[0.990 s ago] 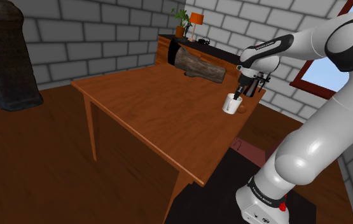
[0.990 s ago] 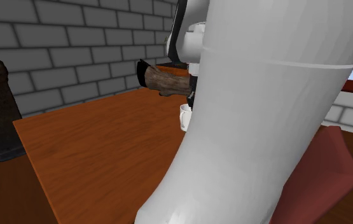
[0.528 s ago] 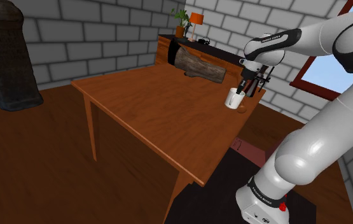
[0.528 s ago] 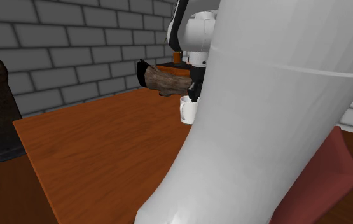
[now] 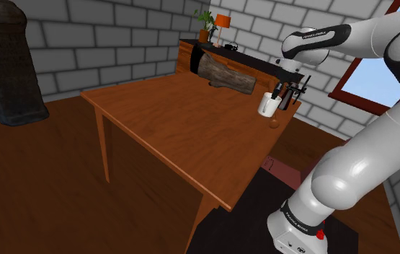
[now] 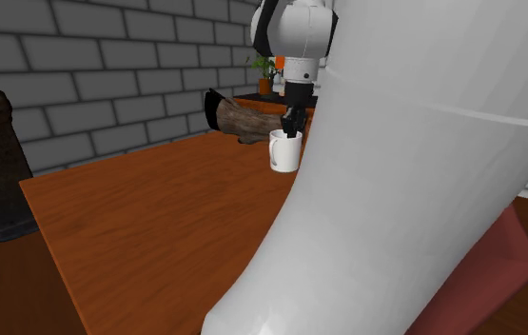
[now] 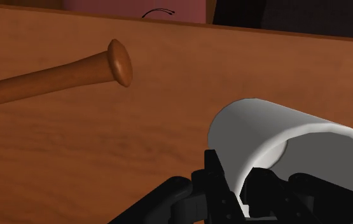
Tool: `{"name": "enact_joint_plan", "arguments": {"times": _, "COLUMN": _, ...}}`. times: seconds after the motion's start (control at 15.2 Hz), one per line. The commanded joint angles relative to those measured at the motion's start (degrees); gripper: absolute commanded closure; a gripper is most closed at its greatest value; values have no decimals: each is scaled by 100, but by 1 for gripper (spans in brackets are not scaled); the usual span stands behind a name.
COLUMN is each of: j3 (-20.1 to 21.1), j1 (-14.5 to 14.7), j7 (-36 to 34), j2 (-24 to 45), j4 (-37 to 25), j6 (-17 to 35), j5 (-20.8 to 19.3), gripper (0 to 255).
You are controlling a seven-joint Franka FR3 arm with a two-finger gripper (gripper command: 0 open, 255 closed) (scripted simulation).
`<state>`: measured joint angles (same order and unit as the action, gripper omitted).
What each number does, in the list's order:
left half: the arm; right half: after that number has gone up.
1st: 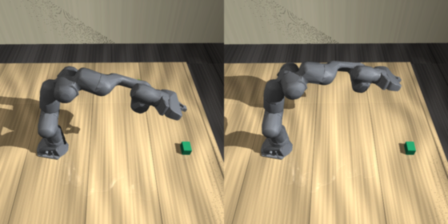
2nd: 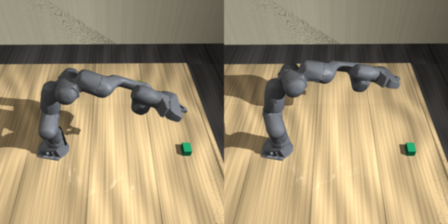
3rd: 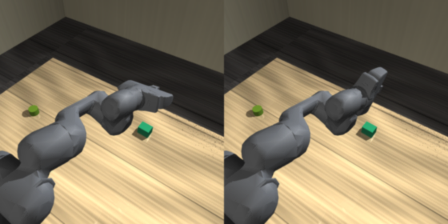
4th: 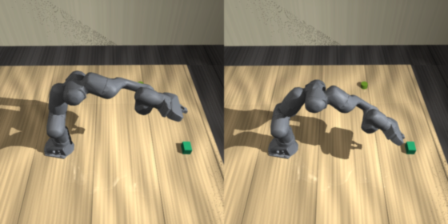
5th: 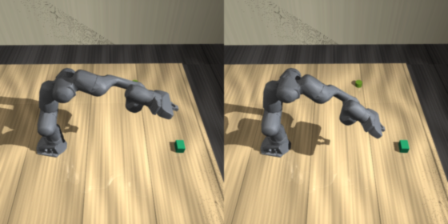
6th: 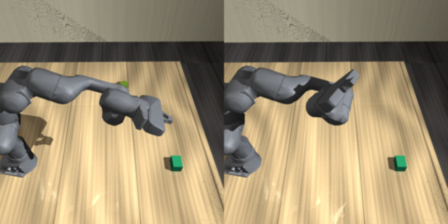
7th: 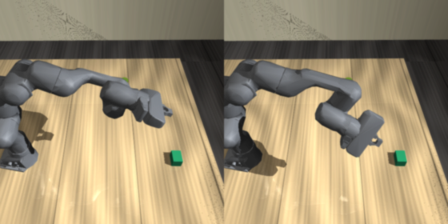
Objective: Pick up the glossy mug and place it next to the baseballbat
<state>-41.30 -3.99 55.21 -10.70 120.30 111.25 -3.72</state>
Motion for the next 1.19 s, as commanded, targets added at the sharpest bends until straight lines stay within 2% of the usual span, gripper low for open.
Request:
{"name": "enact_joint_plan", "arguments": {"times": 0.0, "j3": 34, "j1": 3, "j7": -42, "j2": -57, "j4": -123, "j6": -170, "j5": -29, "gripper": 255}}
{"name": "enact_joint_plan", "arguments": {"times": 0.4, "j3": 89, "j1": 12, "j7": -92, "j2": -133, "j4": -506, "j6": -614, "j5": -61, "gripper": 255}}
{"name": "enact_joint_plan", "arguments": {"times": 0.59, "j3": -202, "j1": 79, "j7": 355, "j2": 792, "j4": -1295, "j6": -698, "j5": 541, "gripper": 255}}
{"name": "enact_joint_plan", "arguments": {"times": 0.73, "j3": -328, "j1": 1, "j7": 665, "j2": 1448, "j4": -1879, "j6": -831, "j5": 1004, "gripper": 255}}
{"name": "enact_joint_plan", "arguments": {"times": 0.92, "j3": -354, "j1": -337, "j7": 1057, "j2": 2435, "j4": -2866, "j6": -1148, "j5": 1693, "gripper": 255}}
{"name": "enact_joint_plan", "arguments": {"times": 1.12, "j3": -220, "j1": -876, "j7": 1284, "j2": 3389, "j4": -4027, "j6": -1586, "j5": 2291, "gripper": 255}}
